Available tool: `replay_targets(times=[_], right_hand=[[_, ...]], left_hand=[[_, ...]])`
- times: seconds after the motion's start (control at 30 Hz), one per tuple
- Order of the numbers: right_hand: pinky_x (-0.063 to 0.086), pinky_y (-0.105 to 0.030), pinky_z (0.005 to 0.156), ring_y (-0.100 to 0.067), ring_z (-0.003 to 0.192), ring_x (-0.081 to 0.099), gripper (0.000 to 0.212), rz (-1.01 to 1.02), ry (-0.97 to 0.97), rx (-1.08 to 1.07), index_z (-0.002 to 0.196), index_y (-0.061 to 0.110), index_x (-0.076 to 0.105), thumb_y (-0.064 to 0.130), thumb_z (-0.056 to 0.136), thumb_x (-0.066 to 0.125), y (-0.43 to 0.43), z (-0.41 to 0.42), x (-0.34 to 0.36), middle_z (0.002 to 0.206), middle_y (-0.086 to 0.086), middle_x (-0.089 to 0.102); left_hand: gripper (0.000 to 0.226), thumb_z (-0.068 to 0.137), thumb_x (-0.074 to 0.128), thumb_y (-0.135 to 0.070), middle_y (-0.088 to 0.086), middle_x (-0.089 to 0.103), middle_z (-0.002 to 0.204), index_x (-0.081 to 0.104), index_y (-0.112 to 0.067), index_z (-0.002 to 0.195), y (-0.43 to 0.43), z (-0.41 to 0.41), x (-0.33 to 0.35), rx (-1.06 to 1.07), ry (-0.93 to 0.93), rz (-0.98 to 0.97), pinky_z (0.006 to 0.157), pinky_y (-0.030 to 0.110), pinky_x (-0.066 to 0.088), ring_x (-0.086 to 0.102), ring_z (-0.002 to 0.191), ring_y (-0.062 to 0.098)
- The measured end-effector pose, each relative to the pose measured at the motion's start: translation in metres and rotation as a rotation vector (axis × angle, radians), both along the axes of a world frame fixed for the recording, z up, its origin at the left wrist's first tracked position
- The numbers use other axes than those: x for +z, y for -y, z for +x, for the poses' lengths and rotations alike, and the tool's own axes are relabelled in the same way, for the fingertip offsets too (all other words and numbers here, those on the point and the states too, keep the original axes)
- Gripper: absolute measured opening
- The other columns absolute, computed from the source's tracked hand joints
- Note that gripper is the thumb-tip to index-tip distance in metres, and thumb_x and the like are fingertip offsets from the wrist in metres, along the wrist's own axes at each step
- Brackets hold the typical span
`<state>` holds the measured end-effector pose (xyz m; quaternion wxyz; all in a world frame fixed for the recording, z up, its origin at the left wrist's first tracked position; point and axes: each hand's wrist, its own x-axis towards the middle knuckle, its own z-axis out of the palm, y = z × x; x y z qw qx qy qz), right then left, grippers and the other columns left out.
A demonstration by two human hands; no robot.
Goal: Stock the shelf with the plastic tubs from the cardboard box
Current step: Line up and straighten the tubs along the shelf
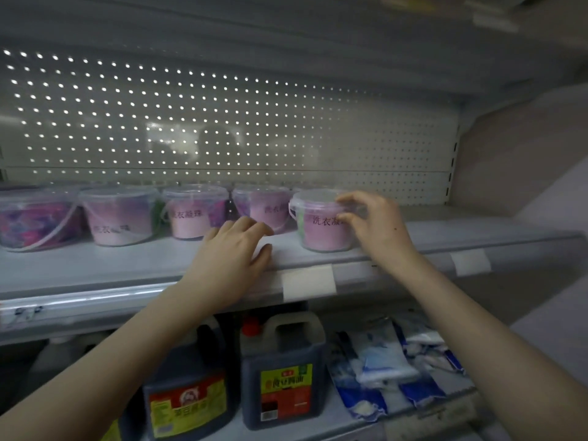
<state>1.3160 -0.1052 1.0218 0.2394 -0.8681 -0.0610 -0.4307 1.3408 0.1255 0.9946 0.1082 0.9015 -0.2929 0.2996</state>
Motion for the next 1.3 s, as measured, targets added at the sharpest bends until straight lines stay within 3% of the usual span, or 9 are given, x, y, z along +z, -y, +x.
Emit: replay_targets(times=[0.07, 0.17, 0.33, 0.5, 0.8, 0.97, 1.13, 1.3], right_hand=[[0.038, -0.02, 0.087, -0.016, 0.101, 0.06, 0.024, 0.014, 0.016, 0.0, 0.103, 0.012, 0.07, 0.008, 0.08, 0.07, 0.011, -0.003, 0.0, 0.105, -0.002, 0.069], [0.038, -0.019, 0.088, -0.015, 0.101, 0.059, 0.025, 0.016, 0.022, -0.013, 0.103, 0.012, 0.07, 0.007, 0.079, 0.071, 0.03, -0.009, -0.002, 0.105, -0.003, 0.069], [0.027, 0.007, 0.074, -0.005, 0.094, 0.052, 0.025, 0.058, 0.039, -0.054, 0.105, 0.008, 0.07, 0.005, 0.079, 0.07, 0.065, -0.016, -0.002, 0.106, -0.004, 0.069], [0.029, -0.007, 0.077, -0.004, 0.093, 0.05, 0.024, 0.037, 0.001, -0.081, 0.105, 0.008, 0.069, 0.005, 0.081, 0.069, 0.086, -0.01, 0.0, 0.108, -0.005, 0.069], [0.035, -0.017, 0.08, -0.008, 0.093, 0.054, 0.021, 0.038, -0.054, -0.156, 0.102, 0.011, 0.068, 0.006, 0.081, 0.069, 0.118, 0.022, 0.004, 0.104, -0.002, 0.068], [0.048, -0.034, 0.085, -0.02, 0.096, 0.06, 0.021, 0.007, -0.152, -0.202, 0.086, 0.025, 0.061, 0.01, 0.078, 0.073, 0.128, 0.049, 0.012, 0.099, 0.0, 0.067], [0.047, -0.037, 0.087, -0.025, 0.099, 0.058, 0.025, -0.03, -0.162, -0.274, 0.084, 0.032, 0.058, 0.017, 0.074, 0.077, 0.137, 0.073, 0.013, 0.101, -0.003, 0.067], [0.048, -0.034, 0.081, -0.027, 0.095, 0.059, 0.02, -0.08, -0.198, -0.259, 0.088, 0.016, 0.061, 0.003, 0.076, 0.07, 0.14, 0.095, 0.02, 0.101, -0.009, 0.066]], left_hand=[[0.036, 0.096, 0.037, -0.041, -0.002, 0.054, 0.124, 0.054, -0.025, 0.123, 0.014, 0.002, -0.001, -0.003, 0.0, 0.006, 0.09, 0.037, 0.036, 0.051, 0.109, 0.024], [0.063, 0.086, 0.012, -0.057, -0.004, 0.056, 0.122, 0.055, -0.025, 0.121, 0.034, 0.003, -0.001, -0.011, 0.006, 0.026, 0.089, 0.037, 0.037, 0.052, 0.109, 0.023], [0.079, 0.076, 0.0, -0.061, -0.002, 0.056, 0.121, 0.054, -0.026, 0.122, 0.064, 0.0, -0.001, -0.018, 0.02, 0.049, 0.09, 0.037, 0.037, 0.052, 0.11, 0.024], [0.08, 0.075, -0.003, -0.063, -0.005, 0.054, 0.12, 0.051, -0.028, 0.123, 0.081, -0.001, -0.002, -0.016, 0.021, 0.069, 0.091, 0.034, 0.036, 0.051, 0.111, 0.021], [0.079, 0.073, -0.001, -0.065, -0.006, 0.052, 0.12, 0.048, -0.031, 0.124, 0.087, 0.005, -0.001, 0.019, 0.005, 0.112, 0.091, 0.034, 0.035, 0.051, 0.11, 0.02], [0.046, 0.094, 0.028, -0.054, -0.003, 0.052, 0.124, 0.05, -0.028, 0.126, 0.086, 0.008, 0.008, 0.043, -0.028, 0.092, 0.093, 0.034, 0.034, 0.049, 0.114, 0.022], [0.041, 0.095, 0.032, -0.049, -0.004, 0.053, 0.121, 0.052, -0.028, 0.124, 0.086, 0.012, 0.017, 0.045, -0.03, 0.067, 0.091, 0.034, 0.035, 0.05, 0.111, 0.021], [0.041, 0.096, 0.03, -0.049, -0.004, 0.053, 0.121, 0.053, -0.028, 0.123, 0.085, 0.018, 0.016, 0.055, -0.037, 0.068, 0.09, 0.034, 0.035, 0.051, 0.11, 0.02]])
